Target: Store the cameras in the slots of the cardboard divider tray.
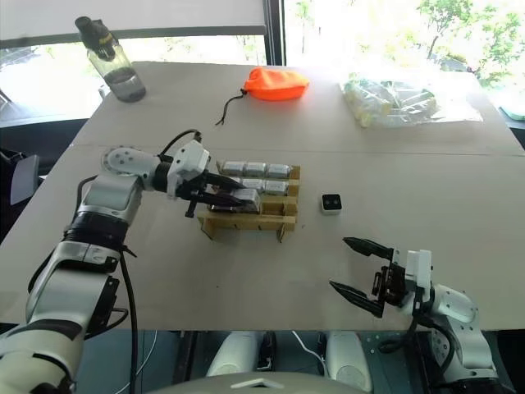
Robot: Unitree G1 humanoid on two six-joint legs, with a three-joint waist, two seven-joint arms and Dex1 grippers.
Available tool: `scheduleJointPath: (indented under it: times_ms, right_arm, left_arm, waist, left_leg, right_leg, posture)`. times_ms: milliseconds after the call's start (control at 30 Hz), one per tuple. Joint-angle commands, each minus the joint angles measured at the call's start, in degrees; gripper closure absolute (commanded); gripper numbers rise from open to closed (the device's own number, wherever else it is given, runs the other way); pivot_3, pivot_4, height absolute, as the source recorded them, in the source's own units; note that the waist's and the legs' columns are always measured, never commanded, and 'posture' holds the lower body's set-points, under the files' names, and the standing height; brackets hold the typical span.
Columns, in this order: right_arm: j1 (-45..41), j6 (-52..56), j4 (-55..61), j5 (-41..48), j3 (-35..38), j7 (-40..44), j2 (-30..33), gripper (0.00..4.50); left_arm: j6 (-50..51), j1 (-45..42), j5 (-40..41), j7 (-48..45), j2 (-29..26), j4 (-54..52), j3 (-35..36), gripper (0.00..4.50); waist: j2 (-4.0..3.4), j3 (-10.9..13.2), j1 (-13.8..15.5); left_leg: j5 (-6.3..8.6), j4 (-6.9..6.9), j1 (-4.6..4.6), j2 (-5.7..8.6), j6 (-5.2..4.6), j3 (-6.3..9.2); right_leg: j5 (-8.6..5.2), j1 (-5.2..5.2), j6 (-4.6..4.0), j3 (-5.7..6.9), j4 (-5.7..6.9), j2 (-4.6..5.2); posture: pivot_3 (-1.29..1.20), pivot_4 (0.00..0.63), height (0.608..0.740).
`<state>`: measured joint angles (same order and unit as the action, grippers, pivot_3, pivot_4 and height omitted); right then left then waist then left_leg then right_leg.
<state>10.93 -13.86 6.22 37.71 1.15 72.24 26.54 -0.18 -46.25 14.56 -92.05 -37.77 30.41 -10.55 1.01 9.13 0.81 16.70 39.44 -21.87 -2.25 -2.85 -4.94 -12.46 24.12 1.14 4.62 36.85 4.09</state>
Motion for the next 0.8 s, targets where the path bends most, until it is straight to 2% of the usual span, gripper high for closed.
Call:
scheduleJointPath:
  times_ms: [33, 233, 467, 800]
  right_arm:
    - [0.0, -0.1, 1.7, 0.8, 1.8, 0.2, -0.1, 0.31]
    - [0.1, -0.2, 1.6, 0.9, 1.9, 0.3, -0.1, 0.31]
    - [-0.2, 0.0, 1.5, 0.8, 2.1, 0.6, -0.3, 0.31]
    - [0.3, -0.2, 2.0, 0.8, 2.2, 0.5, -0.6, 0.31]
  left_arm:
    - [0.1, -0.1, -0.1, -0.4, -1.1, 0.4, -1.6, 3.75]
    - [-0.5, 0.3, 0.3, -0.4, -2.1, 0.7, -2.9, 3.75]
    - [-2.9, -0.8, -1.8, 0.0, 0.5, 3.5, -1.5, 3.75]
    - [-3.6, -2.0, -3.8, -0.4, 1.4, 7.3, -1.2, 3.75]
  waist:
    - [0.00, 0.0, 0.0]
    - [0.00, 0.0, -0.1]
    - [0.01, 0.0, 0.0]
    - [0.01, 0.0, -0.1]
  left_leg:
    - [0.00, 0.00, 0.01, 0.00, 0.00, 0.00]
    - [0.00, 0.00, 0.00, 0.00, 0.00, 0.01]
    - [0.00, 0.00, 0.02, 0.00, 0.00, 0.01]
    - [0.00, -0.01, 0.01, 0.01, 0.00, 0.01]
  right_leg:
    - [0.00, 0.00, 0.00, 0.00, 0.00, 0.00]
    - [0.00, 0.00, 0.00, 0.01, 0.00, 0.00]
    - [0.00, -0.03, 0.00, 0.01, 0.00, 0.00]
    - [0.00, -0.03, 0.00, 0.02, -0.01, -0.02]
  posture:
    - [0.00, 0.150, 0.726]
    - [0.00, 0.150, 0.726]
    - [0.00, 0.150, 0.726]
    - [0.00, 0.150, 0.726]
